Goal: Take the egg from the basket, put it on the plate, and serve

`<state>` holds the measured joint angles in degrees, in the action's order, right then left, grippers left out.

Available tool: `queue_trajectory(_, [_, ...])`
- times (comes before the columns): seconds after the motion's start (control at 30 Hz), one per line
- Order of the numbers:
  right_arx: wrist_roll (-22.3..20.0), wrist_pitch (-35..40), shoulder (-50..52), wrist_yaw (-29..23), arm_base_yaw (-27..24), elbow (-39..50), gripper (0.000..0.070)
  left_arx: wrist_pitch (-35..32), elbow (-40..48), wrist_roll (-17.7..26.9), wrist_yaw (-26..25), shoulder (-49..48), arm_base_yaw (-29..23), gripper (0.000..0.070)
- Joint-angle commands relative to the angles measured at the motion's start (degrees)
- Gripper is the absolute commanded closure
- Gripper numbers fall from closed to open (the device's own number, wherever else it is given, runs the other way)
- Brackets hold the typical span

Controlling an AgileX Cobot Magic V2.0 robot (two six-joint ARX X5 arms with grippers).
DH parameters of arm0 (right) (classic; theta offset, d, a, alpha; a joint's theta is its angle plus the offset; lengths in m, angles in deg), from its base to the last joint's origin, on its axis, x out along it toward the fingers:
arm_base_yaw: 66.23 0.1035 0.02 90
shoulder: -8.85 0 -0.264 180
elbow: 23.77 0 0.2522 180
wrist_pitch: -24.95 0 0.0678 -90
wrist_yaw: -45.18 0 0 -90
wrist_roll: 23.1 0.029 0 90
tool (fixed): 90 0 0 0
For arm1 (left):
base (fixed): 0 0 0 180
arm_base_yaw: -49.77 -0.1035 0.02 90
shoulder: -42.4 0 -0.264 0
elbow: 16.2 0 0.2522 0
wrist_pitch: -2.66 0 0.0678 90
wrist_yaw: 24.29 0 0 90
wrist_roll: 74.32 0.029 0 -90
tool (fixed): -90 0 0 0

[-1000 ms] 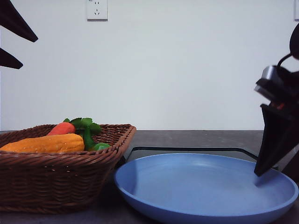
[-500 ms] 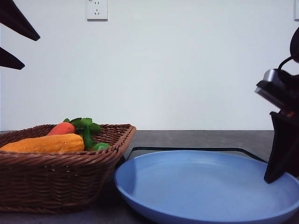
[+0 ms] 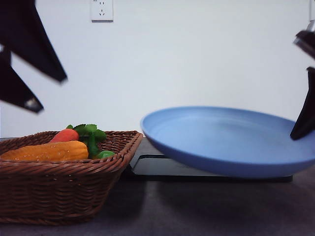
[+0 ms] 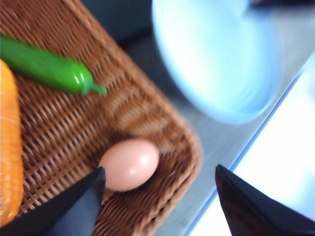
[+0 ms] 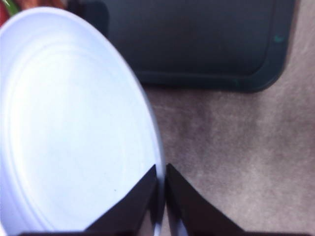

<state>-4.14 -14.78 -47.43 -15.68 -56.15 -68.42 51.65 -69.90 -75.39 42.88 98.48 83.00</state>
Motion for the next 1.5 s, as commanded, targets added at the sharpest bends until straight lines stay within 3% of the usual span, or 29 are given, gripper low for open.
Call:
queue_trajectory(0.0, [0.28, 0.22, 0.66, 0.43, -0.13, -0.20, 0.0700, -0.55, -1.41, 4.50, 2.59, 2.31, 1.76, 0.0239])
queue_trajectory(0.17, [0.28, -0.85, 2.90, 0.42, -0.17, -0.20, 0.0700, -0.51, -3.96, 10.34, 9.45, 8.89, 5.34, 0.0239])
queue_trajectory(0.63, [0.22, -1.13, 6.40, 0.44, -3.10, -0.26, 0.0700, 3.36, -11.31, 21.26, 11.50, 22.93, 7.08, 0.0239])
queue_trajectory(0.97, [-0.01, -1.07, 6.66, 0.44, -5.08, -0.28, 0.0700, 3.85, -11.39, 22.10, 11.60, 26.59, 7.08, 0.0239])
queue_trajectory(1.2, [-0.39, -1.05, 6.66, 0.46, -5.74, -0.28, 0.0700, 4.23, -11.39, 22.04, 15.50, 27.70, 6.95, 0.0240])
queue_trajectory(1.47, [-0.94, -1.06, 6.66, 0.46, -5.78, -0.28, 0.0700, 4.33, -11.39, 21.22, 15.85, 28.29, 6.95, 0.0240])
